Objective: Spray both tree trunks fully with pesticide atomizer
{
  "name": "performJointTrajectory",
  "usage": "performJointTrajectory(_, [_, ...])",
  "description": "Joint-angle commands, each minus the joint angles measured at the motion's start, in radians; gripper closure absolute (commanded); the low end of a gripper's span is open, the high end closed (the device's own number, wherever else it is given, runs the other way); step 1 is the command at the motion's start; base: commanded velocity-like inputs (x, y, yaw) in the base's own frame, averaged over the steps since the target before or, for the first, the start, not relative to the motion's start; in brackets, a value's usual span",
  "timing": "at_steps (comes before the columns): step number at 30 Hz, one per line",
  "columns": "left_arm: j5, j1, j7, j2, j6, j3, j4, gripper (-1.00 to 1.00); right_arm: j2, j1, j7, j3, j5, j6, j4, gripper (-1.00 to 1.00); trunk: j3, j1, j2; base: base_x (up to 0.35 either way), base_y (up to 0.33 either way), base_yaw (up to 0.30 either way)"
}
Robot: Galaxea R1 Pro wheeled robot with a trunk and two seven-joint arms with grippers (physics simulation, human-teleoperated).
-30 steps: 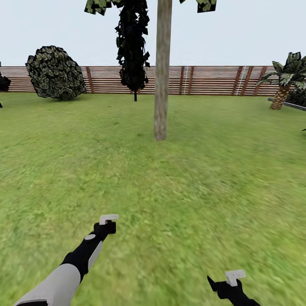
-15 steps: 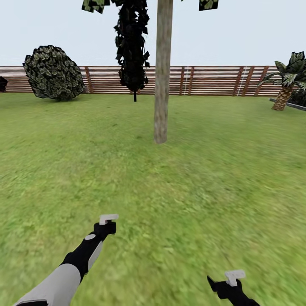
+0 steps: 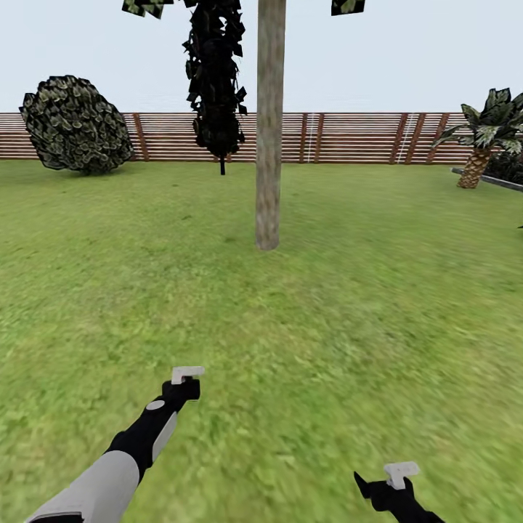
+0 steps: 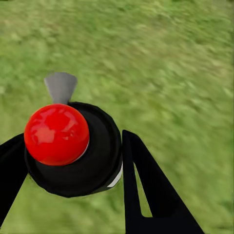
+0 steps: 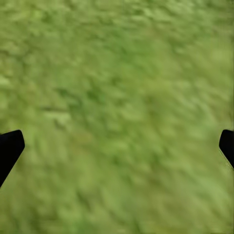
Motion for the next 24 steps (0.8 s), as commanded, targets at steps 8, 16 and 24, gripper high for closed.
performJointTrajectory(8, [0.000,0.001,0.001,-0.001,0.000,0.000,0.000,1.00,0.001,0.000,0.000,0.000,0.000,0.000,0.000,-1.00,0.000,0.000,0.000,0.338,0.000,0.000])
performJointTrajectory(16, [0.000,0.001,0.001,-0.001,0.000,0.000,0.000,1.00,0.000,0.000,-0.001,0.000,0.000,0.000,0.000,-1.00,0.000,0.000,0.000,0.338,0.000,0.000])
performJointTrajectory(24, [0.000,0.000,0.001,-0.002,0.000,0.000,0.000,1.00,0.000,0.000,-0.002,0.000,0.000,0.000,0.000,-1.00,0.000,0.000,0.000,0.338,0.000,0.000])
